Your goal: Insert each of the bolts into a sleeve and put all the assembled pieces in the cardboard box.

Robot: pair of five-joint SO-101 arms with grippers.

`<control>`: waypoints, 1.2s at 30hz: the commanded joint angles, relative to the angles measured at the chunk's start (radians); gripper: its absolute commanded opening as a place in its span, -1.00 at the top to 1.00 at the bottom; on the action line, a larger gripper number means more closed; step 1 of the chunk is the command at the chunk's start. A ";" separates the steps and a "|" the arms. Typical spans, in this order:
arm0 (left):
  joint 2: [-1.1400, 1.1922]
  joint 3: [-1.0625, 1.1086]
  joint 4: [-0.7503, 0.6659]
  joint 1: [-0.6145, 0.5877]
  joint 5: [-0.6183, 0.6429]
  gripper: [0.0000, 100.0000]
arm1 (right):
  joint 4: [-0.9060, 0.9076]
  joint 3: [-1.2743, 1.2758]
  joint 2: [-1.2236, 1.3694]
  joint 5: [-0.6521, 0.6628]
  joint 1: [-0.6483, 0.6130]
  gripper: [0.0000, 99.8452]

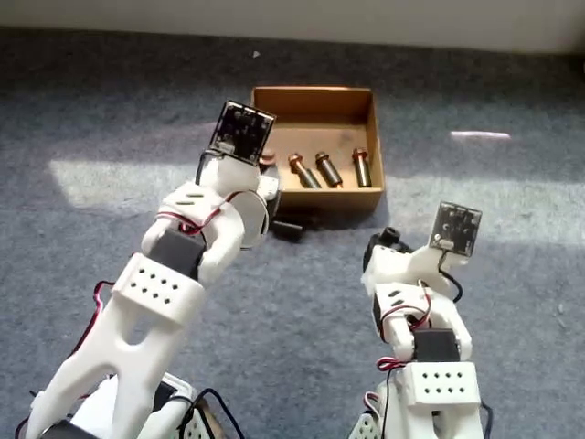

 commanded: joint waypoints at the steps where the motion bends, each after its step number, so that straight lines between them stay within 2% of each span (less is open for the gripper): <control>1: -0.117 0.019 -0.206 -0.005 0.017 0.99 | -0.033 -0.059 -0.022 0.089 -0.074 0.99; 5: -0.193 0.114 -0.359 -0.001 0.017 0.99 | -0.033 -0.054 -0.022 0.094 -0.133 0.99; 9: -0.331 0.306 -0.512 0.005 0.018 0.99 | -0.033 -0.053 -0.022 0.097 -0.193 0.99; 12: -0.455 0.420 -0.591 0.005 0.018 0.99 | -0.091 -0.053 -0.022 0.097 -0.211 0.99; 15: -0.541 0.437 -0.554 0.004 0.021 0.99 | -0.163 -0.031 -0.022 0.097 -0.211 0.99; 22: -0.641 0.487 -0.520 0.004 0.140 0.99 | -0.257 0.047 -0.022 0.097 -0.214 0.99; 26: -0.708 0.547 -0.520 0.005 0.173 0.99 | -0.262 0.051 -0.022 0.097 -0.214 0.99; 31: -0.854 0.628 -0.520 0.051 0.284 0.99 | -0.260 0.054 -0.022 0.097 -0.217 0.99; 36: -1.041 0.697 -0.516 0.093 0.295 0.99 | -0.260 0.088 -0.022 0.117 -0.275 0.99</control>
